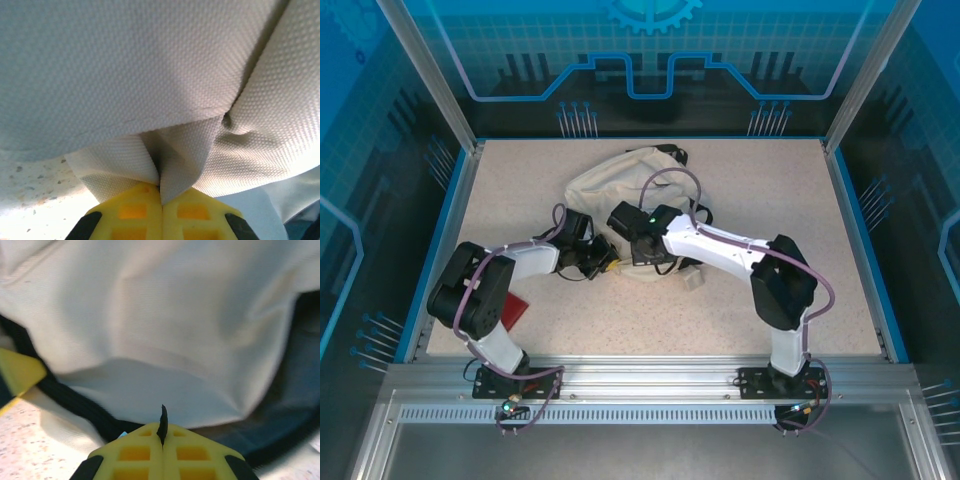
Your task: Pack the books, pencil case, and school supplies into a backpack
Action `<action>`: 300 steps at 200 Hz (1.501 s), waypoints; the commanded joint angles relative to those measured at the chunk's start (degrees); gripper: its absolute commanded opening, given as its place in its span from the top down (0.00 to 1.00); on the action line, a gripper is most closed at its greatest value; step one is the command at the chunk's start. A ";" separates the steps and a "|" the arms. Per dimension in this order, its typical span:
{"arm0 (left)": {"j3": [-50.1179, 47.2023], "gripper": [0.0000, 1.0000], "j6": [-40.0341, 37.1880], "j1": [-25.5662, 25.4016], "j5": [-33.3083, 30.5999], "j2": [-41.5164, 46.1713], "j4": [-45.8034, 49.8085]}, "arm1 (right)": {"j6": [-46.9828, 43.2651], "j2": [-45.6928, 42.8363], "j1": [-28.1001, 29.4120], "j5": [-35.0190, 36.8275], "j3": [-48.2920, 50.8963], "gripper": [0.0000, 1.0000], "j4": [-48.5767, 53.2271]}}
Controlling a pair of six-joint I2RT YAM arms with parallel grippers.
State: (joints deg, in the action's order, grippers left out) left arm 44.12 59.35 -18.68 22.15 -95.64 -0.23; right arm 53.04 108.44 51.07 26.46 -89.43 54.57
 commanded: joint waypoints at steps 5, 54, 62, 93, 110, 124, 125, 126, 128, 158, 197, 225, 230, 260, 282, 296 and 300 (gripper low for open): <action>0.25 1.00 -2.71 1.51 -4.85 -1.07 5.48 | 6.73 -4.16 -1.11 10.77 1.50 1.00 12.46; 1.16 1.00 -5.21 4.40 -5.56 -0.17 7.82 | 5.01 -6.74 -5.83 13.66 2.77 1.00 12.75; 1.41 1.00 -5.67 4.76 -5.09 0.13 7.92 | 2.68 -7.41 -6.30 12.92 2.67 1.00 11.21; 1.55 1.00 -6.62 4.81 -4.00 1.71 6.69 | -15.24 -11.32 -3.87 0.85 4.22 1.00 -4.67; 1.48 1.00 -6.62 4.77 -1.90 1.77 4.45 | -20.02 -12.70 -2.89 -10.23 5.08 1.00 -11.89; 1.45 1.00 -6.64 4.79 0.07 1.47 2.38 | -21.23 -12.13 -2.74 -18.50 4.77 1.00 -15.95; 1.43 1.00 -6.67 4.79 0.25 1.44 2.23 | -21.27 -11.99 -2.69 -18.83 4.69 1.00 -16.10; 1.42 1.00 -6.64 4.79 0.39 1.39 2.11 | -21.29 -11.88 -2.71 -19.13 4.56 1.00 -16.22; 1.48 1.00 -6.65 4.79 0.60 1.36 1.89 | -21.37 -11.62 -2.59 -19.75 4.29 1.00 -16.37; 0.93 1.00 -6.88 4.75 1.64 1.52 0.45 | -22.81 -7.29 -0.32 -19.32 -1.06 1.00 -14.48; 0.91 1.00 -7.28 5.26 -5.70 2.21 7.01 | -18.88 -11.38 0.96 -3.97 0.86 1.00 -7.77; -0.14 1.00 -6.79 6.35 -7.69 0.95 7.63 | -13.30 -17.39 0.92 6.37 7.67 1.00 -4.67; -0.32 1.00 -6.66 6.37 -7.62 0.74 7.46 | -11.78 -17.77 0.55 7.76 8.51 1.00 -3.68; -1.12 1.00 -6.52 6.46 -7.38 0.10 6.17 | -3.39 -16.58 -2.87 12.85 10.81 1.00 0.80; -1.78 1.00 -7.16 6.46 -5.14 0.91 3.70 | -7.21 -15.15 -5.18 4.12 9.98 1.00 -3.69; -1.87 1.00 -8.32 6.46 -2.49 1.62 1.19 | -11.06 -14.61 -6.83 -10.03 9.57 1.00 -8.74; -1.93 1.00 -8.69 6.46 -1.96 1.84 0.56 | -11.11 -14.53 -6.94 -12.21 9.34 0.96 -9.56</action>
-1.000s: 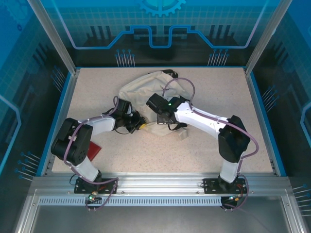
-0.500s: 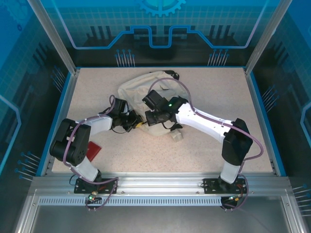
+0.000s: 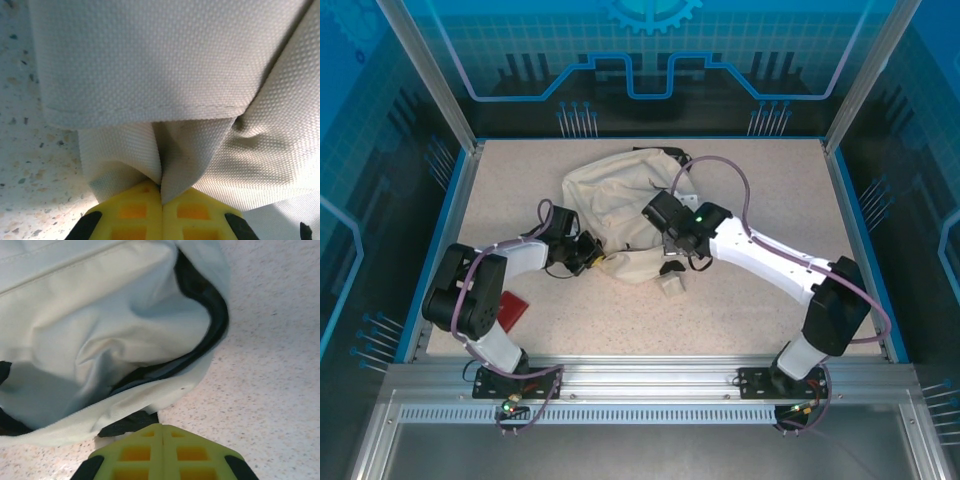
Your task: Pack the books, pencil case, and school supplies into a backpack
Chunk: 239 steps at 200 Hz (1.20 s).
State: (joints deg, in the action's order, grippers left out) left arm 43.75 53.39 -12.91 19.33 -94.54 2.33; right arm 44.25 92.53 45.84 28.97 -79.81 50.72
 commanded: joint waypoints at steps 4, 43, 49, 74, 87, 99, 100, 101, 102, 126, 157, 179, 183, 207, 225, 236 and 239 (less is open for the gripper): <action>-1.64 1.00 -3.25 0.69 1.74 1.00 -2.81 | -2.33 1.38 -1.65 -16.79 -0.58 0.89 -6.26; -1.26 1.00 -7.02 0.60 5.38 3.60 -4.87 | -1.51 6.95 -0.79 -25.44 -6.22 0.60 -8.62; -1.32 1.00 -7.27 0.60 5.45 4.12 -4.81 | -1.55 8.13 -0.73 -26.77 -6.47 0.63 -9.05; -1.58 0.94 -7.77 0.60 5.46 6.30 -3.54 | -1.14 11.31 0.42 -28.80 -5.35 0.73 -9.69; -1.88 0.87 -7.69 0.60 5.19 7.58 -2.75 | -0.38 10.43 0.95 -28.76 -2.43 0.74 -11.18; -2.42 0.76 -7.49 0.60 4.91 8.91 -2.18 | 0.43 8.77 1.25 -28.99 1.18 0.73 -13.42; -2.52 0.75 -7.41 0.60 4.92 9.01 -2.17 | 0.50 8.66 1.30 -29.02 1.56 0.73 -13.57; -2.61 0.75 -7.37 0.60 4.92 9.15 -2.12 | 0.54 8.56 1.28 -29.04 1.84 0.73 -13.78; -2.66 0.74 -7.35 0.60 4.88 9.26 -2.09 | 0.64 8.37 1.32 -29.09 2.11 0.73 -13.97; -5.18 0.55 -4.71 0.62 5.80 12.37 -2.67 | 2.01 5.21 1.44 -30.25 8.62 0.69 -19.43; -9.80 0.39 2.04 -0.61 8.21 17.75 -5.32 | 2.92 3.21 1.44 -31.63 13.59 0.64 -25.82; -11.67 0.34 6.91 -4.06 7.73 20.97 -5.58 | 2.66 1.69 1.52 -30.98 14.89 0.64 -27.60; -12.00 0.34 7.85 -4.77 7.26 21.54 -5.76 | 2.56 1.42 1.58 -30.64 14.99 0.64 -27.63; -13.10 0.34 11.76 -8.18 5.95 22.44 -7.61 | 0.19 -0.52 1.99 -28.25 15.30 0.63 -26.91; -12.27 0.35 12.32 -9.60 5.55 20.46 -8.27 | -2.45 -1.64 2.30 -26.48 14.92 0.61 -25.81; -11.78 0.38 12.33 -10.24 5.58 18.63 -9.17 | -4.22 -1.51 2.32 -25.86 13.98 0.61 -24.75; -11.74 0.39 12.35 -10.38 5.62 18.15 -9.51 | -4.66 -1.35 2.31 -25.75 13.64 0.61 -24.38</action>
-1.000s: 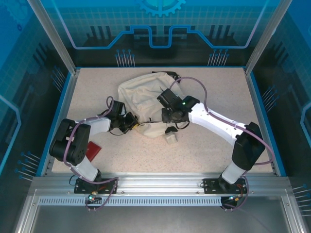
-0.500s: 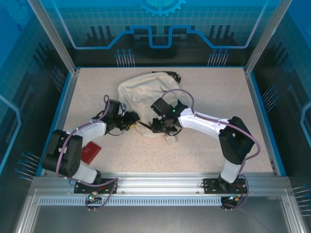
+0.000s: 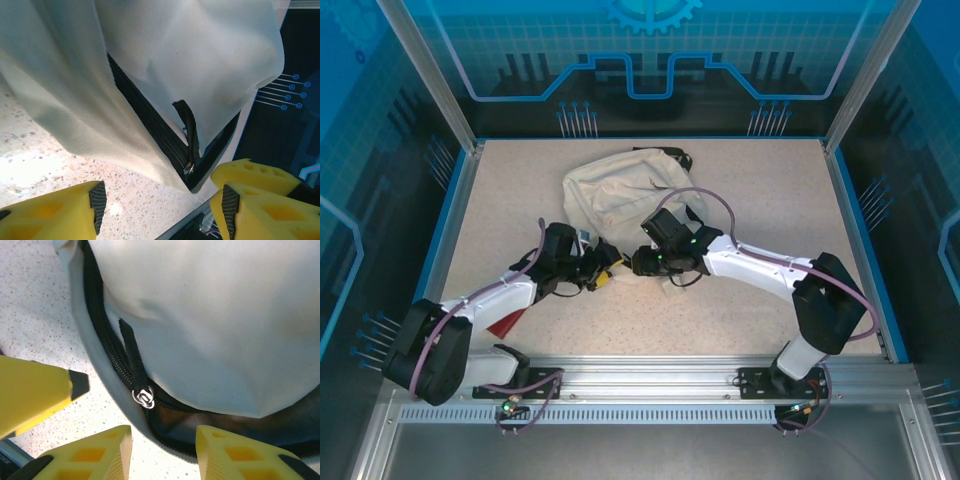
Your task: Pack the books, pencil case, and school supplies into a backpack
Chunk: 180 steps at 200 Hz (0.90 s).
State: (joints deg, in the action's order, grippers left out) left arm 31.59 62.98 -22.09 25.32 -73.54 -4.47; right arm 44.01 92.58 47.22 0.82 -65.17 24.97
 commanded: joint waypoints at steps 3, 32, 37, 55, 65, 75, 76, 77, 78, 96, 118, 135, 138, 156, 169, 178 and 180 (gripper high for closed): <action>0.43 0.39 2.86 -1.30 -0.37 -3.36 -3.03 | -4.76 -1.23 0.94 2.57 -1.32 0.60 1.79; -1.45 0.61 3.42 -1.80 -0.53 -5.30 -5.02 | -8.50 1.97 0.66 2.04 -5.92 0.56 4.81; -1.82 0.64 3.12 -1.78 -0.70 -5.21 -4.98 | -9.37 3.00 0.63 1.82 -7.11 0.55 5.49; -2.36 0.70 2.10 -1.82 -0.89 -5.12 -4.67 | -11.81 6.39 0.43 1.29 -11.07 0.54 7.25; -2.64 0.75 1.76 -1.75 -1.08 -5.04 -5.00 | -12.90 8.48 0.23 0.60 -13.18 0.53 7.90; -3.01 0.78 1.74 -1.74 -1.09 -5.04 -5.45 | -13.77 10.54 0.07 0.41 -15.17 0.53 8.99; -3.02 0.78 1.77 -1.78 -1.12 -5.04 -5.50 | -13.86 10.71 0.06 0.41 -15.39 0.53 9.11; -3.07 0.78 1.74 -1.80 -1.14 -5.04 -5.53 | -13.95 10.92 0.06 0.50 -15.58 0.53 9.21; -3.09 0.78 1.68 -1.81 -1.14 -5.04 -5.54 | -13.99 11.16 0.06 0.50 -15.73 0.53 9.30; -3.29 0.82 1.46 -1.81 -1.09 -5.19 -6.01 | -15.63 14.06 -0.02 -0.64 -18.49 0.52 10.36; -3.29 0.84 1.07 -1.81 -0.89 -5.21 -6.21 | -16.54 17.09 -0.16 -1.76 -21.97 0.52 12.32; -3.28 0.85 0.98 -1.80 -0.94 -5.30 -6.25 | -16.37 19.22 -0.17 -1.94 -24.08 0.52 13.88; -3.29 0.85 1.00 -1.76 -0.89 -5.31 -6.24 | -16.20 19.60 -0.15 -1.82 -24.44 0.52 14.18; -3.37 0.85 1.00 -1.79 -0.89 -5.39 -6.43 | -15.04 21.32 -0.16 -0.71 -26.03 0.53 16.23; -3.37 0.86 1.00 -1.75 -0.88 -5.48 -6.49 | -14.61 21.83 -0.10 -0.72 -26.33 0.55 16.78; -3.38 0.86 1.00 -1.81 -0.80 -5.63 -6.59 | -14.46 22.02 0.15 -1.07 -26.29 0.56 16.92; -3.38 0.86 1.00 -1.82 -0.80 -5.65 -6.53 | -14.47 22.08 0.22 -1.15 -26.32 0.56 16.94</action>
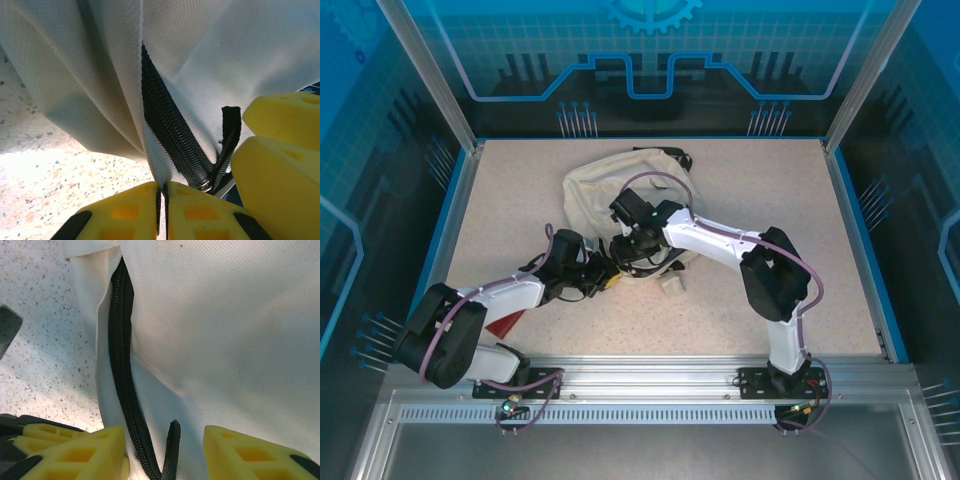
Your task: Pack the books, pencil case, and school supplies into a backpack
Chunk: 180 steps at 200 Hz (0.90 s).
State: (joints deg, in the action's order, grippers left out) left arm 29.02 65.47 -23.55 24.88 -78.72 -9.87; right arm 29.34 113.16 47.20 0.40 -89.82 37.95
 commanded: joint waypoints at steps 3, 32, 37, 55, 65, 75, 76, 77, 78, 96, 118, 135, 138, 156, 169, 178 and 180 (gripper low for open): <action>-0.80 0.87 -1.49 -0.36 -0.36 -0.47 -1.15 | 0.23 1.59 0.28 -0.95 -1.75 0.57 4.03; -0.85 0.87 -1.44 -0.35 -0.45 -0.56 -1.38 | 0.80 3.01 0.70 -2.07 -2.59 0.59 5.36; -0.88 0.88 -1.41 -0.28 -0.47 -0.56 -1.34 | 0.81 3.12 0.76 -2.12 -2.65 0.60 5.46; -0.89 0.88 -1.41 -0.34 -0.53 -0.48 -1.38 | 1.06 3.25 0.83 -2.24 -2.55 0.65 5.67; -0.89 0.88 -1.46 -0.29 -0.58 -0.47 -1.38 | 0.99 2.91 0.81 -2.70 -2.42 0.70 5.55; -0.89 0.89 -1.42 -0.28 -0.60 -0.47 -1.36 | 1.06 2.60 0.91 -2.86 -2.29 0.74 5.46; -0.89 0.88 -1.45 -0.32 -0.61 -0.47 -1.33 | 1.02 2.59 0.89 -2.86 -2.29 0.74 5.51; -0.85 0.89 -1.43 -0.34 -0.62 -0.47 -1.31 | 1.04 2.50 0.93 -2.91 -2.33 0.75 5.53; -0.87 0.88 -1.46 -0.30 -0.58 -0.47 -1.35 | 1.10 2.46 0.95 -2.89 -2.31 0.75 5.54; -0.89 0.88 -1.42 -0.32 -0.63 -0.39 -1.38 | 1.11 1.78 0.94 -2.30 -2.40 0.85 6.12; -0.89 0.88 -1.42 -0.20 -1.04 0.01 -0.86 | 1.50 0.27 1.18 0.33 -2.38 0.99 7.07; -0.89 0.87 -1.41 -0.15 -1.29 0.71 -0.46 | 2.02 -1.51 1.57 2.57 -1.99 1.00 7.54; -0.85 0.87 -1.34 -0.18 -1.29 0.94 -0.42 | 2.11 -1.89 1.64 2.87 -1.90 1.00 7.58; -0.83 0.79 -0.59 -0.08 -1.57 2.17 -0.23 | 3.01 -4.23 2.08 4.45 -0.70 1.00 7.24; -0.85 0.74 0.07 0.08 -2.00 3.14 0.02 | 4.15 -5.78 2.32 5.95 0.32 1.00 7.12; -0.89 0.71 0.59 0.31 -2.33 3.71 0.02 | 4.93 -6.67 2.63 7.42 1.01 1.00 7.29; -0.89 0.71 0.66 0.34 -2.44 3.85 0.02 | 5.11 -6.94 2.72 7.71 1.06 1.00 7.44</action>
State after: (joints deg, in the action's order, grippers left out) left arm 28.69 65.80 -23.53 24.14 -77.36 -10.59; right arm 32.05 111.26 48.80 3.60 -90.15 42.85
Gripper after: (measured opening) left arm 0.266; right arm 0.043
